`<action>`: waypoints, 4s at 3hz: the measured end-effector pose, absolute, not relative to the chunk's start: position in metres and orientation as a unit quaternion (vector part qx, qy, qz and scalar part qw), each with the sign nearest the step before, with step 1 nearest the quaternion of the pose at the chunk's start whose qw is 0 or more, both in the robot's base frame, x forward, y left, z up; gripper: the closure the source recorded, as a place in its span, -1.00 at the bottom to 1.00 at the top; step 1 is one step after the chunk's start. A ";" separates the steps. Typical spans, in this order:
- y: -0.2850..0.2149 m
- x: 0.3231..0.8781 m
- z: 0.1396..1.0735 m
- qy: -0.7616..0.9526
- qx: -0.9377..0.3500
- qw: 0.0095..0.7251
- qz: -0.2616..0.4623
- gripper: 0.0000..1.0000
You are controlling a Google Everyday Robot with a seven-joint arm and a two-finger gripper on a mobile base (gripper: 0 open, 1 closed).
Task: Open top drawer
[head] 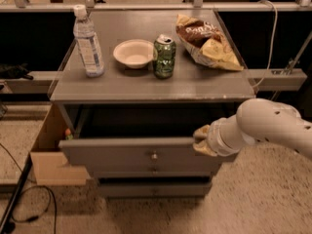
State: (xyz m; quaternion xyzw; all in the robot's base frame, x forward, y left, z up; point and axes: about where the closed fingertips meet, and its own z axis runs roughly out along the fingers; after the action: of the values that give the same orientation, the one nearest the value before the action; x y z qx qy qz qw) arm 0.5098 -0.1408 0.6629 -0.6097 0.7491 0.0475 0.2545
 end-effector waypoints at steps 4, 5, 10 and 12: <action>-0.140 0.511 0.670 0.749 -0.610 0.255 0.047 0.15; -0.140 0.511 0.670 0.749 -0.610 0.255 0.047 -0.47; -0.137 0.488 0.638 0.767 -0.587 0.249 0.079 1.00; -0.136 0.486 0.646 0.766 -0.588 0.247 0.080 1.00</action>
Offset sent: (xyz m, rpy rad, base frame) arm -0.2913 -0.0940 -0.0597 0.0131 0.1859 -0.0035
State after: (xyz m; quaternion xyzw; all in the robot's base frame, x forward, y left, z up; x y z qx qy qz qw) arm 0.4855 -0.1355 0.6462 -0.5883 0.7657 0.0804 0.2472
